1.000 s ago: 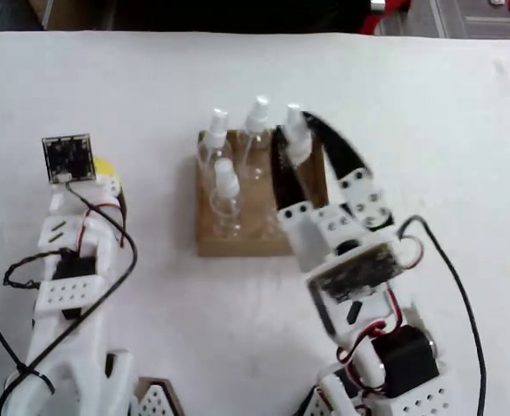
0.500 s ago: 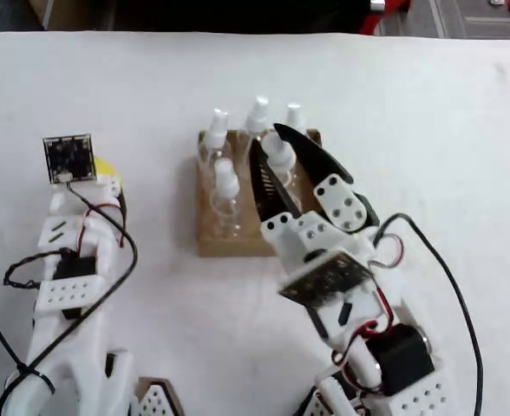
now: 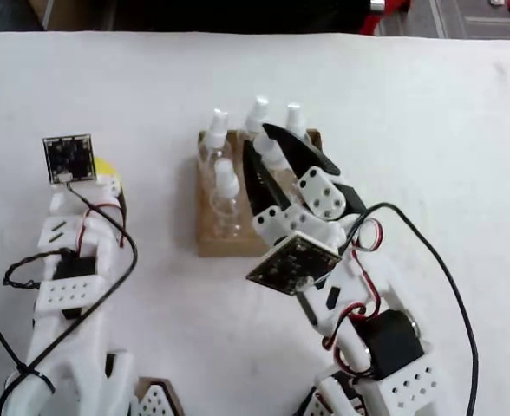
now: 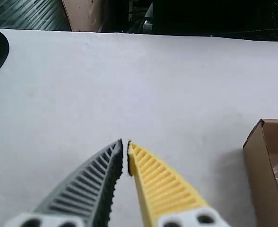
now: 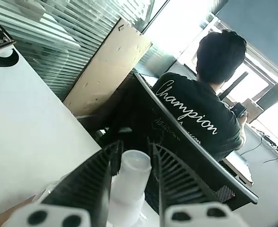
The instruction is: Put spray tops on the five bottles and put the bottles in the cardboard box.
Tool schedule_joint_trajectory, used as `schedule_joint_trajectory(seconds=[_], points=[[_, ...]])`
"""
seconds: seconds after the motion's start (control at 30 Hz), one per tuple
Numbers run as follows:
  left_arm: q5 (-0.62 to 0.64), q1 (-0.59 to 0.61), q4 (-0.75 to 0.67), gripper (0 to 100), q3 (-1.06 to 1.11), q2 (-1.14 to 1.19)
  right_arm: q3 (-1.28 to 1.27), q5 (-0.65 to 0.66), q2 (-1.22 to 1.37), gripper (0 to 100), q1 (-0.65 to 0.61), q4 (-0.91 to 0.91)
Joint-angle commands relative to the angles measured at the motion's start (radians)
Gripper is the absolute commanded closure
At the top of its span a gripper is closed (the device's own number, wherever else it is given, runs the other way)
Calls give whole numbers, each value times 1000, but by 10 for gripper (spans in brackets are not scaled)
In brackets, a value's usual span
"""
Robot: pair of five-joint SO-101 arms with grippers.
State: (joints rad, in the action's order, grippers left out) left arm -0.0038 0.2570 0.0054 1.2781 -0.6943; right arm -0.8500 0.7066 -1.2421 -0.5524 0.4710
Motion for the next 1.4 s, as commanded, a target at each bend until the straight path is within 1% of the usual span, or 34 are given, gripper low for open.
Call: schedule_joint_trajectory(seconds=[0.0,0.23,0.4,0.57,0.77,0.9,1.1,1.17,1.37], points=[[-14,-15,-25,976,-8,-2,18,14,-16,981,-22,19],[-14,-15,-25,975,-8,-2,18,14,-16,981,-71,19],[-14,-15,-25,975,-8,-2,18,14,-16,981,-68,22],[-14,-15,-25,975,-9,-2,12,14,-10,981,-67,70],[-14,-15,-25,975,-8,-2,8,12,-5,981,-64,70],[-15,-15,-25,975,-8,-2,-48,11,-5,981,-64,56],[-15,-15,-25,975,-8,-2,-138,9,-7,981,-47,-31],[-15,-15,-25,975,-8,-2,-150,-34,-7,981,-28,-50],[-14,-15,-25,975,-8,-2,-190,-249,-7,981,97,-125]])
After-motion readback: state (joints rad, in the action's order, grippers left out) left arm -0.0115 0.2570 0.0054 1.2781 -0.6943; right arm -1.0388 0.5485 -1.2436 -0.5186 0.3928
